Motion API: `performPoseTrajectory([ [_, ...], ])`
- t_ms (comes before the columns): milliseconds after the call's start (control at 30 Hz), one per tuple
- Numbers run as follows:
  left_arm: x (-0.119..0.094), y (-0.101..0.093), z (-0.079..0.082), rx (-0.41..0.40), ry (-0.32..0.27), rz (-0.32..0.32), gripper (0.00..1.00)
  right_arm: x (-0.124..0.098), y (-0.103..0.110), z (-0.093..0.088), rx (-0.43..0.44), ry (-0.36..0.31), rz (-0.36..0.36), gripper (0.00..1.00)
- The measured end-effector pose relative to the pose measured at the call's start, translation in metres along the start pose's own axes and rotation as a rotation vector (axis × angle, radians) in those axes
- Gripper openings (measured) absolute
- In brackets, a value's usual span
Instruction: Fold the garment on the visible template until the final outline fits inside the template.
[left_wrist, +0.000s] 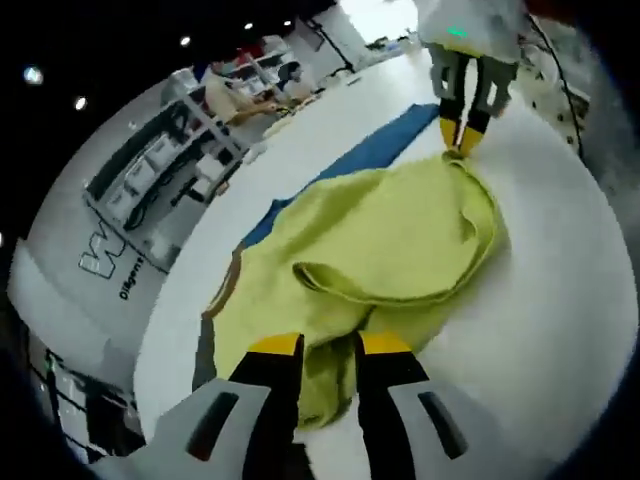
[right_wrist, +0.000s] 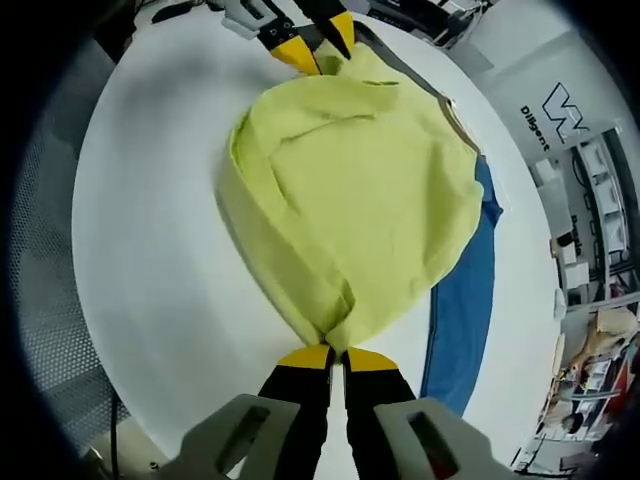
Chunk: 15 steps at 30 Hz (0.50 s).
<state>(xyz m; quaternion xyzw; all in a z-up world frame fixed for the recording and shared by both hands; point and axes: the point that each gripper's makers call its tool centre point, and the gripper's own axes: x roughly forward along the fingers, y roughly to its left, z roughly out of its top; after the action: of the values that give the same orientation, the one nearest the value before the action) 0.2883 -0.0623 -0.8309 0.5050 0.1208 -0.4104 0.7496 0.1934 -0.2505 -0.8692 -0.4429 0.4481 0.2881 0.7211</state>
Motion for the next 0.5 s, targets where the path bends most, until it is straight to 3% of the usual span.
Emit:
performPoseTrajectory([
  [100, 0.004, 0.000, 0.002, 0.152, 0.002, 0.000, 0.24, 0.000, 0.000, 0.000, 0.006, -0.003, 0.003, 0.00],
  [267, 0.013, -0.004, 0.008, 0.306, -0.007, -0.020, 0.22, 0.001, 0.000, 0.000, 0.010, -0.002, 0.003, 0.00],
  [500, 0.026, -0.009, 0.010, 0.335, -0.001, -0.044, 0.17, 0.001, 0.000, 0.000, 0.022, -0.007, 0.005, 0.00],
])
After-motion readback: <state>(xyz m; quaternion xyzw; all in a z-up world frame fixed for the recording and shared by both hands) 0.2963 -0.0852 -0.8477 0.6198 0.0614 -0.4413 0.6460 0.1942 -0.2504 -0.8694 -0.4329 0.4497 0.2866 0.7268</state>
